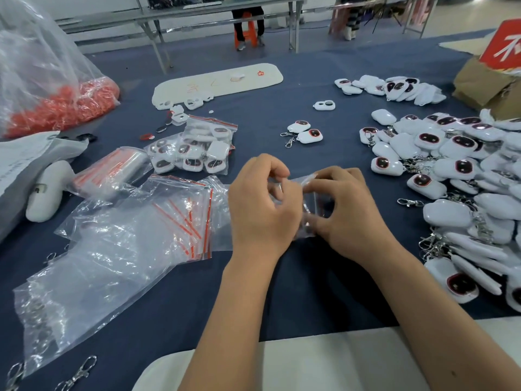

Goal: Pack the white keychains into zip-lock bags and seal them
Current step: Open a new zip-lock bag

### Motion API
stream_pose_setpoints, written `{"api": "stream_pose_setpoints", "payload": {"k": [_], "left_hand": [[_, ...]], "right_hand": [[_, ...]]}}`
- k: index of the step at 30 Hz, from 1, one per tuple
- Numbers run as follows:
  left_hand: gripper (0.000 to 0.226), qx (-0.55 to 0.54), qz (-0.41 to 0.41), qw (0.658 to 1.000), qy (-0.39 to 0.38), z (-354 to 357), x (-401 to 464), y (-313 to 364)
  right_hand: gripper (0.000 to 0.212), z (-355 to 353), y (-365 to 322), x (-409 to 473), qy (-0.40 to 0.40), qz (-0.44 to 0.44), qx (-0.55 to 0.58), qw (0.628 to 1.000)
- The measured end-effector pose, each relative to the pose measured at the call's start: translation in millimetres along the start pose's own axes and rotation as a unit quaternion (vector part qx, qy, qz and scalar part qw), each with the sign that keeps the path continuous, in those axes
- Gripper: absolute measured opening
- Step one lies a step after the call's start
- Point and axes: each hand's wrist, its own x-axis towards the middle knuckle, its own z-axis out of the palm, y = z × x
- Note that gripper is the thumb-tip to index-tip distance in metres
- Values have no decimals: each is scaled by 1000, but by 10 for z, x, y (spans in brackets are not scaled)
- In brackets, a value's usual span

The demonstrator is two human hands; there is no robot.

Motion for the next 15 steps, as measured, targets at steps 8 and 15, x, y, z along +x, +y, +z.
{"api": "stream_pose_setpoints", "payload": {"k": [8, 15], "left_hand": [[28, 169, -98, 970, -143, 86, -74, -253], [24, 208, -98, 971, -64, -39, -35, -242]], "right_hand": [[38, -181, 159, 54, 171, 48, -103, 979], [62, -201, 311, 40, 48, 164, -252, 952]]}}
